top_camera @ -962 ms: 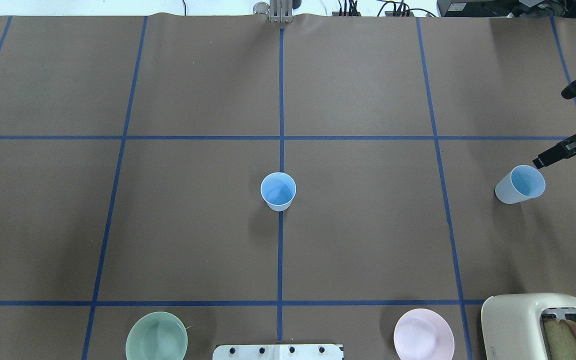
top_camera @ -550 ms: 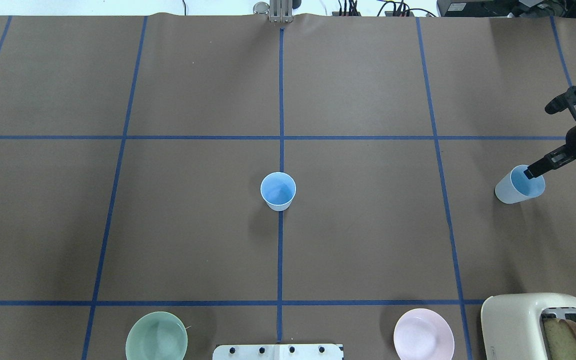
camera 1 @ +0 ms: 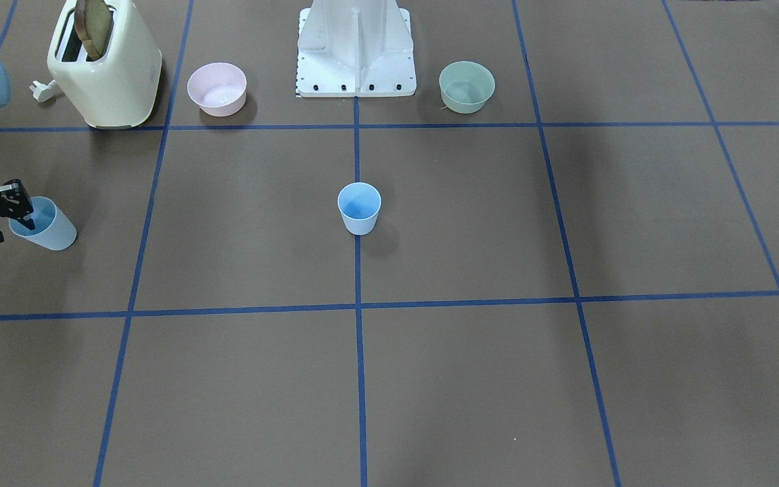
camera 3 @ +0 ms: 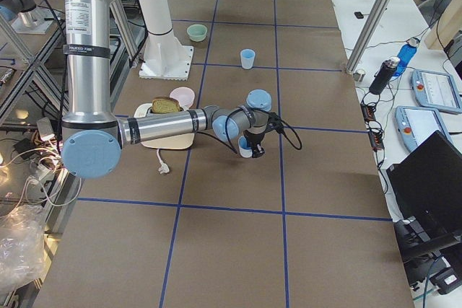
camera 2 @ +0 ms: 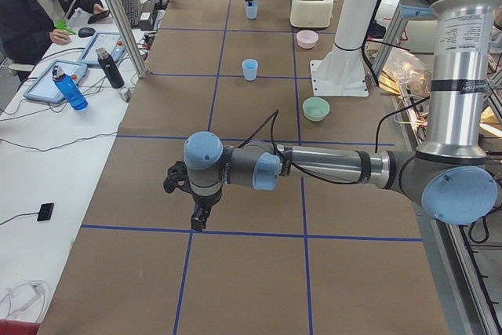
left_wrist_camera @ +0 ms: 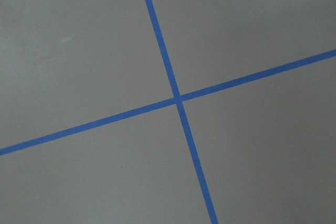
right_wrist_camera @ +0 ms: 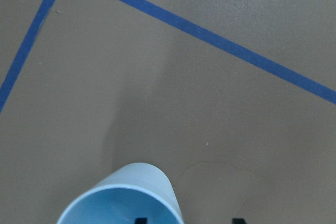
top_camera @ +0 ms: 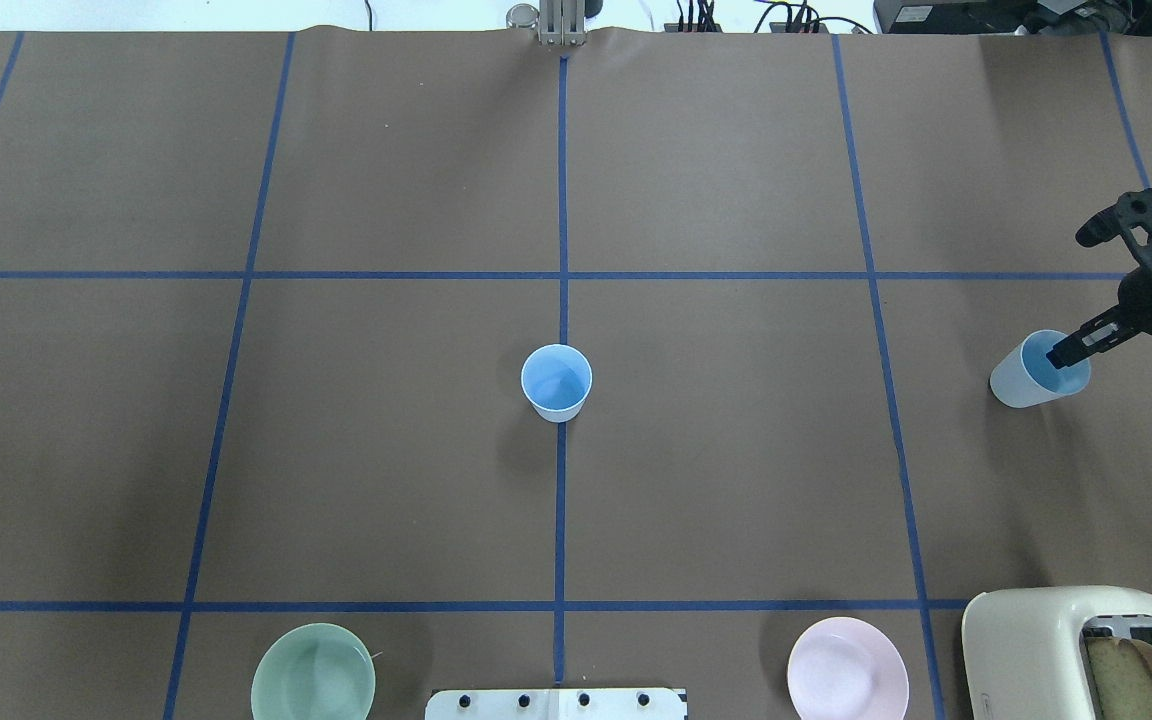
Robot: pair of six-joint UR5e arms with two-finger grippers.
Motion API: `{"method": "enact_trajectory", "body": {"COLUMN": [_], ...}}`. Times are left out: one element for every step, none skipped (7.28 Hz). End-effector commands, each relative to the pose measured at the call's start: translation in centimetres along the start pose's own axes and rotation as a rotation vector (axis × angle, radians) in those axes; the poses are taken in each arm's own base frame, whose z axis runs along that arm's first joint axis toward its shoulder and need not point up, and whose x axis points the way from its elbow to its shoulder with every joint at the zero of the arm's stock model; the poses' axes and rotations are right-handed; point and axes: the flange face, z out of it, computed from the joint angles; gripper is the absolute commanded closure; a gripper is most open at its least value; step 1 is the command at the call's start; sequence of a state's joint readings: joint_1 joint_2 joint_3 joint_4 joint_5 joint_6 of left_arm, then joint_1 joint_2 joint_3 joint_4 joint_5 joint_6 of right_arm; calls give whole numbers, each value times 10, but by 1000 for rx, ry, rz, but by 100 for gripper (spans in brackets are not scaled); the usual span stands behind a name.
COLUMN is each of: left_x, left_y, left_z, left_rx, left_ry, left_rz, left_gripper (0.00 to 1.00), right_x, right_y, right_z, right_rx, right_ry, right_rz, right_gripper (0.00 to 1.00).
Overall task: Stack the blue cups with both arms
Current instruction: 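Reach the right gripper down and grasp the other light-blue cup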
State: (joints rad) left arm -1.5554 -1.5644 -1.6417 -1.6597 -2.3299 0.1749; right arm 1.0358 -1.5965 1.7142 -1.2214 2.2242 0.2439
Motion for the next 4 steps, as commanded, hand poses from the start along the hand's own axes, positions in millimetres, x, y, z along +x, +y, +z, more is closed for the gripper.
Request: {"method": "enact_trajectory", "body": {"left_x": [-1,-1,-1,-4], "left_y": [3,4,5,16], "left_z": [1,2,2,8], "left_rx": [-3,-5,-5,-17], "left_ry": [1,-1,1,9], "left_rz": [-3,-4,-5,-18], "left_gripper": [2,2,2,2], "right_x": [-3,-11,-30,-47], "right_y": [-3,-9,-21,-43], "right_z": [-2,-8,-31,-52], "right_rx": [5,21,69,117], "right_ry": [-4,-13,-26,-48], "right_rz": [-5,-17,-49,-14], "right_gripper": [100,100,100,100]}}
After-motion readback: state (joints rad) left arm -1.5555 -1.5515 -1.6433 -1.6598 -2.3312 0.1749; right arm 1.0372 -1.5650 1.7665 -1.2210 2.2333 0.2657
